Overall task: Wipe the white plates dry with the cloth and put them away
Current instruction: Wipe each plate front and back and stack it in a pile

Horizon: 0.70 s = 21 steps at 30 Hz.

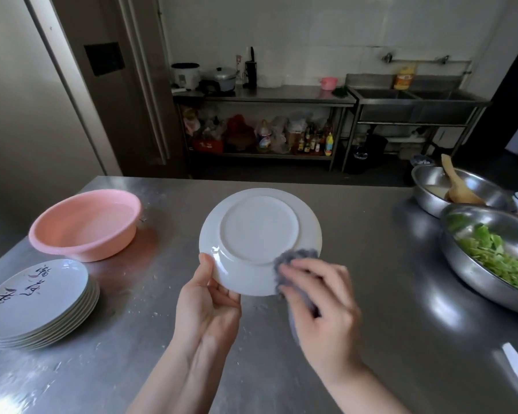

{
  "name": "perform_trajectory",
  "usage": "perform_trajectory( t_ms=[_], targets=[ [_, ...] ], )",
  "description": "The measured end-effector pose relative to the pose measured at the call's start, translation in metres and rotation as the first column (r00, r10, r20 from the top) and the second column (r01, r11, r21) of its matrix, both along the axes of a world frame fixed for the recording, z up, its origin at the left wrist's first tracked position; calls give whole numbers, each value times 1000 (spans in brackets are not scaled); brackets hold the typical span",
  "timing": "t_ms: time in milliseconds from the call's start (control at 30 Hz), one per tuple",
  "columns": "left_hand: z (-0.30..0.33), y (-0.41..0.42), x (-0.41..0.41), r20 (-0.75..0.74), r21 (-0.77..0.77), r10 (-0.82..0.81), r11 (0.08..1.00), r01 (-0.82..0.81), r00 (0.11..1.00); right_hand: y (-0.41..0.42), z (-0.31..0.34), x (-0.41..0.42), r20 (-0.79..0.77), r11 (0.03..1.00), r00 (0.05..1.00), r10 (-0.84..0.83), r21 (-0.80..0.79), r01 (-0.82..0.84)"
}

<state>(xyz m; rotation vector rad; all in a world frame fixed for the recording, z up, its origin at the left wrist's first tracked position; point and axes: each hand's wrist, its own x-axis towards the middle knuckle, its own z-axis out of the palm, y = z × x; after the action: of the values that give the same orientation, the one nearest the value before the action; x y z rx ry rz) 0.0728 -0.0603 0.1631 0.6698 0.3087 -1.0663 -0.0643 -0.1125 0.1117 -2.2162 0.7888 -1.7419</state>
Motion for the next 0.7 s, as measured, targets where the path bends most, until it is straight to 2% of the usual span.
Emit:
perform_trajectory(
  t_ms=[67,133,333,433,533,600,700],
  targets=[
    [2,1,0,-17,-5,19,1000,-19,1000,-10,8,-6,102,992,992,-79,101,69],
    [3,2,-3,-3,-20,25,999,-25,1000,-10,10,-7,100,989,991,-94,120,82],
    [-10,-2,-20,213,-97,-28,994,49,977,17,1,15,-179,999,983,46,-5,-48],
    [-17,1,-26,239,-186,-73,975,120,968,20,16,31,-238,998,969,60,2,-61],
    [-19,2,-26,229,-213,-112,963,162,967,19,23,33,-298,999,953,48,-9,-53],
    [-18,0,-20,256,-170,-89,976,135,963,15,17,23,-278,997,959,48,-51,-65],
    [-14,-2,-9,329,-102,-10,994,46,944,5,7,1,-155,998,988,29,-43,-36]
  ],
)
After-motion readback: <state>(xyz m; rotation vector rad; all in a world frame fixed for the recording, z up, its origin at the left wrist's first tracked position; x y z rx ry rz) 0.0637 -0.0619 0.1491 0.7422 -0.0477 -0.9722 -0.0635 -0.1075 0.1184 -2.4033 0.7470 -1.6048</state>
